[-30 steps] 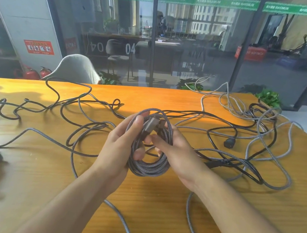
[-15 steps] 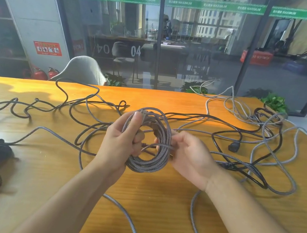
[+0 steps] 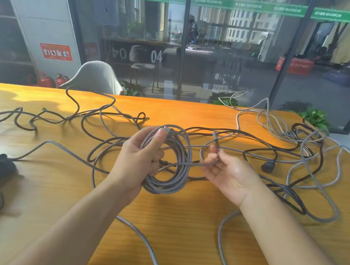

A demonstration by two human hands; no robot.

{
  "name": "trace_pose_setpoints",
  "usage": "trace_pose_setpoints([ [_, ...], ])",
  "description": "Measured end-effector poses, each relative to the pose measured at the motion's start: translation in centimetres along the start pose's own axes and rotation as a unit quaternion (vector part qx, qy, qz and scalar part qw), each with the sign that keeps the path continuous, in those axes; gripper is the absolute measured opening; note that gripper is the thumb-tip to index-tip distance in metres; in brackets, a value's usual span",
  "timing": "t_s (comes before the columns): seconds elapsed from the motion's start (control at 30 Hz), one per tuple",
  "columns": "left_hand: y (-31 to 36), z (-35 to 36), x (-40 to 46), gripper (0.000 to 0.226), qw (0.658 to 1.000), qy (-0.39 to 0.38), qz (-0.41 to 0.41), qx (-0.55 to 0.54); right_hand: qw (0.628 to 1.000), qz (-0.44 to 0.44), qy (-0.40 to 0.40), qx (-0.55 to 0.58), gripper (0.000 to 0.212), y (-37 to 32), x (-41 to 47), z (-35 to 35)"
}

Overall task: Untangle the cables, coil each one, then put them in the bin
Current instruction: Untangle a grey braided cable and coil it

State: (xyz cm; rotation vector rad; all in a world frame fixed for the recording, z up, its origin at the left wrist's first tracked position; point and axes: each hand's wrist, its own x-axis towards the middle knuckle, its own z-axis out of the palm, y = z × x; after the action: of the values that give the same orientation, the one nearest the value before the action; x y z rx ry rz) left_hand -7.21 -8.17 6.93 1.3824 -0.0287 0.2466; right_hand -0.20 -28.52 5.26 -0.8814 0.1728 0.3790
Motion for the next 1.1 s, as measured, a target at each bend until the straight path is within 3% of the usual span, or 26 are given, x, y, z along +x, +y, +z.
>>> trace_pose_setpoints([
  [0.1,0.1,0.0,0.0,0.021,1.0,-0.014,-0.002,-0.008,0.996,-0.007,0.02,0.091,0.026,-0.2,-0.2,0.6],
  [0.4,0.6,0.4,-0.2,0.023,0.998,-0.051,0.002,-0.034,0.984,-0.065,0.138,0.087,0.038,-1.7,0.7,0.1],
  [0.57,0.6,0.1,-0.3,0.024,0.998,-0.059,-0.016,-0.035,0.986,-0.126,0.081,-0.069,0.031,-1.5,-0.4,0.1],
  [0.63,0.5,0.2,-0.4,0.025,0.996,-0.073,-0.027,-0.038,0.957,-0.186,0.047,-0.219,0.039,-1.5,-1.4,0.6],
  [0.7,0.4,0.5,-0.6,0.026,0.994,-0.092,-0.034,-0.041,0.877,-0.276,0.031,-0.391,0.046,-0.7,-2.3,1.3],
  [0.73,0.4,0.6,-0.6,0.027,0.993,-0.101,-0.035,-0.045,0.836,-0.321,0.03,-0.443,0.045,0.0,-2.6,1.6],
  [0.8,0.4,0.8,-0.7,0.029,0.992,-0.113,-0.036,-0.047,0.795,-0.369,0.04,-0.48,0.042,1.3,-2.9,2.1],
  [0.9,0.4,0.9,-0.9,0.034,0.991,-0.128,-0.037,-0.031,0.797,-0.386,0.019,-0.465,0.048,2.5,-2.9,2.5],
  [1.1,0.4,1.1,-1.2,0.047,0.989,-0.139,-0.044,0.005,0.809,-0.374,-0.095,-0.443,0.057,2.9,-2.9,2.6],
])
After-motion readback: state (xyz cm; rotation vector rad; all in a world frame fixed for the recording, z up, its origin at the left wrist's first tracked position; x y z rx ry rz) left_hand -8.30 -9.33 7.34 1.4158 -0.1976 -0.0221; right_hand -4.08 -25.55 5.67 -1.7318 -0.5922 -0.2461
